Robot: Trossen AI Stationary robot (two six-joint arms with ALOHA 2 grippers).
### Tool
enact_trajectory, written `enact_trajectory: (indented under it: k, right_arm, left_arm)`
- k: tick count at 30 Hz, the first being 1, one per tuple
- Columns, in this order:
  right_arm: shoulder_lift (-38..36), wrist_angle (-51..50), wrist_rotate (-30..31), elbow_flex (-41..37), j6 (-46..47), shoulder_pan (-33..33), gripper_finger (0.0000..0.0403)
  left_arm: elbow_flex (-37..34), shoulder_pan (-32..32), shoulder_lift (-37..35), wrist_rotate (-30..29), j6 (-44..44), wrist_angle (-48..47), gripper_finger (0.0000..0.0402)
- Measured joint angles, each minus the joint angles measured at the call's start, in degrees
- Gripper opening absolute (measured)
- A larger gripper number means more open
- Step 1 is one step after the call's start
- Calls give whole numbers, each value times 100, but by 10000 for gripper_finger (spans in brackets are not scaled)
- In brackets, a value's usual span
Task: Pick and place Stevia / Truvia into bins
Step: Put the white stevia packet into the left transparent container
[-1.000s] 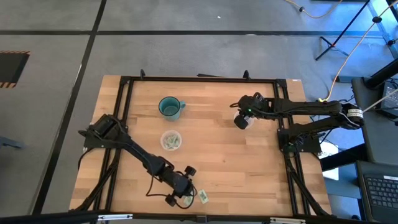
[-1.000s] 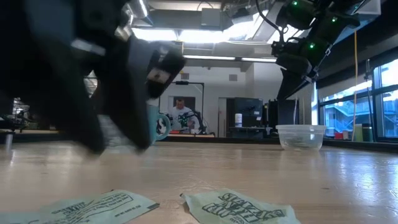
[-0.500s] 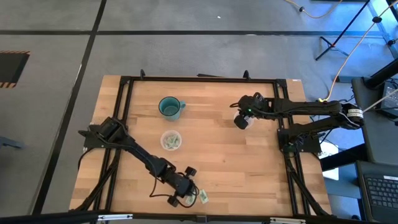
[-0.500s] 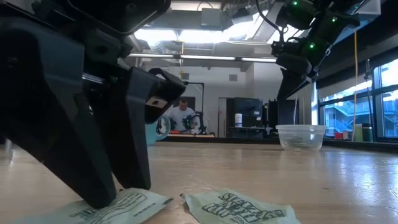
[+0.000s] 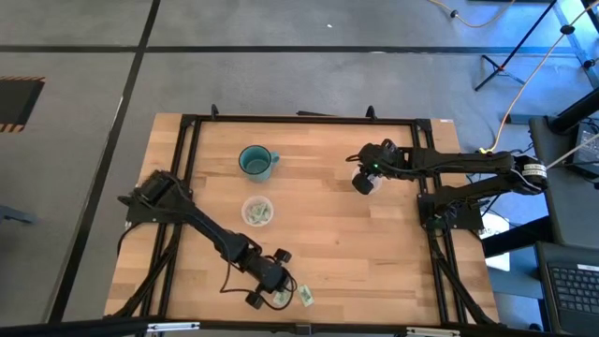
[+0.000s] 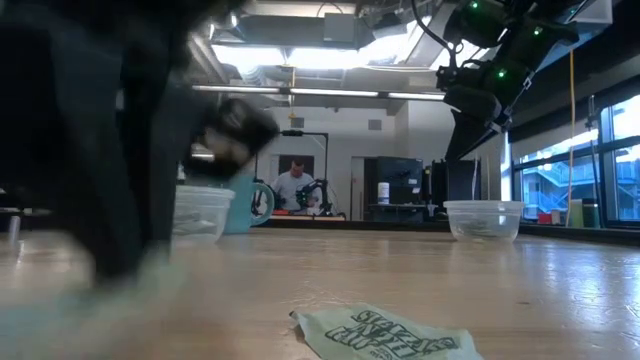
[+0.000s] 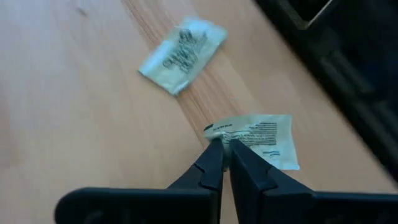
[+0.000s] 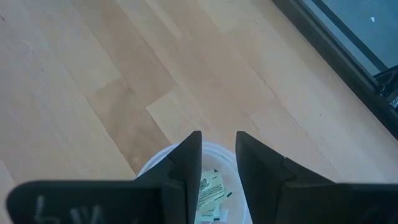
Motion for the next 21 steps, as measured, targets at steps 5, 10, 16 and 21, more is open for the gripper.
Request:
enact_trajectory:
  k: [5,10,16,21]
  right_arm:
    - [0,-4,0,0,0,0,102]
    - [2,-4,0,0,2,-1,102]
    - [2,-3,0,0,4,-2,102]
    - [2,-2,-1,0,-70,-2,102]
  left_arm:
    - [14,135,-778,-145,-80,-844,7]
    - [17,358,-1567,-469,-154,-1876,6]
    - [17,801,-2307,-1589,-724,-3809,9]
    - [17,1333,-2481,-2131,-1063,-4986,8]
